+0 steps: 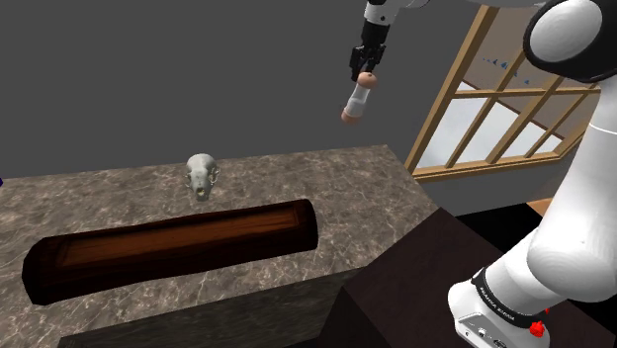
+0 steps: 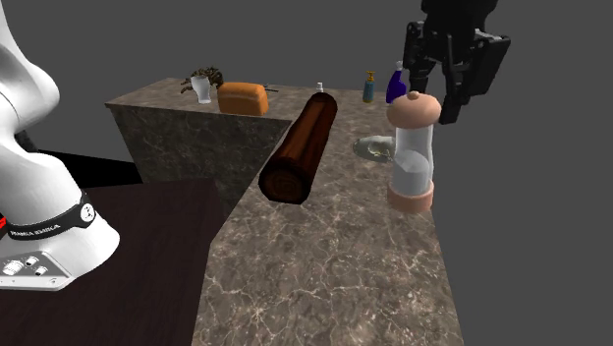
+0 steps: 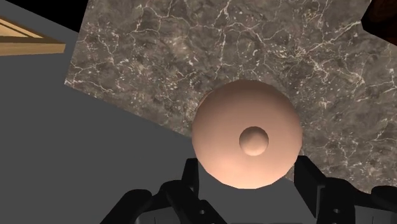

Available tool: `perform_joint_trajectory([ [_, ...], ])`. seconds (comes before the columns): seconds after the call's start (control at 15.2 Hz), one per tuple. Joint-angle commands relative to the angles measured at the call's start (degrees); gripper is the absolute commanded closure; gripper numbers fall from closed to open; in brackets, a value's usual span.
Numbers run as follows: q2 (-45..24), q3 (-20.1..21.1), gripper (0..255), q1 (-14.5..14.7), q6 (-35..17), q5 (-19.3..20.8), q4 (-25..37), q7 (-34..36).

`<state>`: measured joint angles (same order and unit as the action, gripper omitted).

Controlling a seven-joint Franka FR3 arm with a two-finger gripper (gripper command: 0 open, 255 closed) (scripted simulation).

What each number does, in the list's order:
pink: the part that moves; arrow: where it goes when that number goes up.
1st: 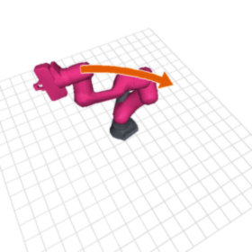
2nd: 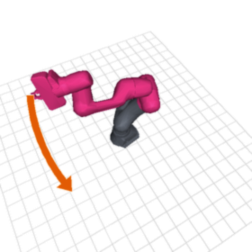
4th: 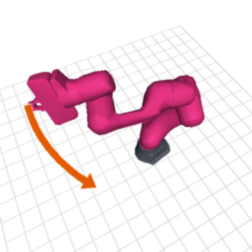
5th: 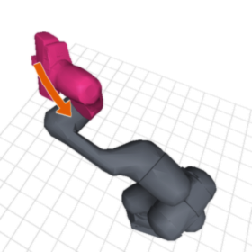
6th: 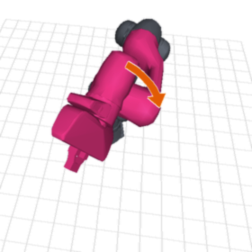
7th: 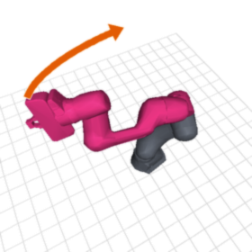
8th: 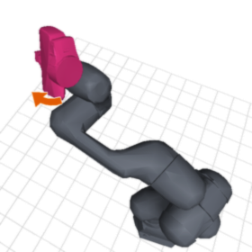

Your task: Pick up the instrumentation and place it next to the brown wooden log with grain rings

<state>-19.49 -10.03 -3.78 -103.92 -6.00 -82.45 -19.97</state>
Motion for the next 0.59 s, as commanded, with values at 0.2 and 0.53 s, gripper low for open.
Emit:
perform_joint_trajectory([
  [0.2, -0.24, 1.87, 255, 4.25, -0.64, 0.86, -0.03, 6.25],
  [0.53, -1.70, 3.66, 255, 8.30, -0.15, 1.61, 2.21, 12.26],
])
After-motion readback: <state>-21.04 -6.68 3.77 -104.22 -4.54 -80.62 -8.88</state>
